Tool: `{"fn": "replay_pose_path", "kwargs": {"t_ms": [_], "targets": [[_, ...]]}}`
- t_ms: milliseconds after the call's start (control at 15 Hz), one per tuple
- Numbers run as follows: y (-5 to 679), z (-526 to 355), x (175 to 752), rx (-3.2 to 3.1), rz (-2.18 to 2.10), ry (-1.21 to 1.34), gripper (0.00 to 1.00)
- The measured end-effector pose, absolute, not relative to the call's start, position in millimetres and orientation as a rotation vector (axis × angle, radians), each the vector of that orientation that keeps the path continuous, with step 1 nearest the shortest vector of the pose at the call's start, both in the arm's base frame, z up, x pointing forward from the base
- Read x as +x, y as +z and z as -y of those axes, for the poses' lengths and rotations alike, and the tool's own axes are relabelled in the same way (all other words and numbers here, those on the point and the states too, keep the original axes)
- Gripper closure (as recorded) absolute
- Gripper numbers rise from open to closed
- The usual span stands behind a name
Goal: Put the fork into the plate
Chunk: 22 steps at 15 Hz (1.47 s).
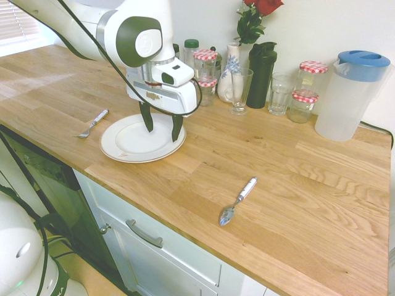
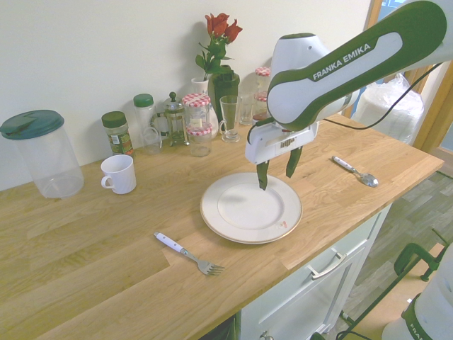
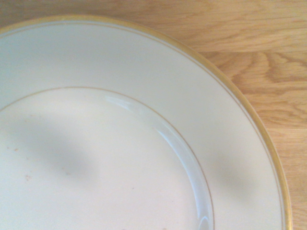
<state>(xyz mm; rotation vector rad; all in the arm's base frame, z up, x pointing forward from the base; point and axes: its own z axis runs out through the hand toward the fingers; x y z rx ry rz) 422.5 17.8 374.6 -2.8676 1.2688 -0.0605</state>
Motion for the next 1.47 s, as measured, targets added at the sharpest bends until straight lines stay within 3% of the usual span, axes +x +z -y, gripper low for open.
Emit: {"fn": "replay_pose_path", "kwargs": {"t_ms": [467,1000,1467], "targets": [[395,-37,426,-2.863,-1.154,-0.123,0.00],[458,-185,418,-2.930,-0.928,-0.220,0.00],[421,-271,428,-2.999,-0.863,-0.119,0.00]]}}
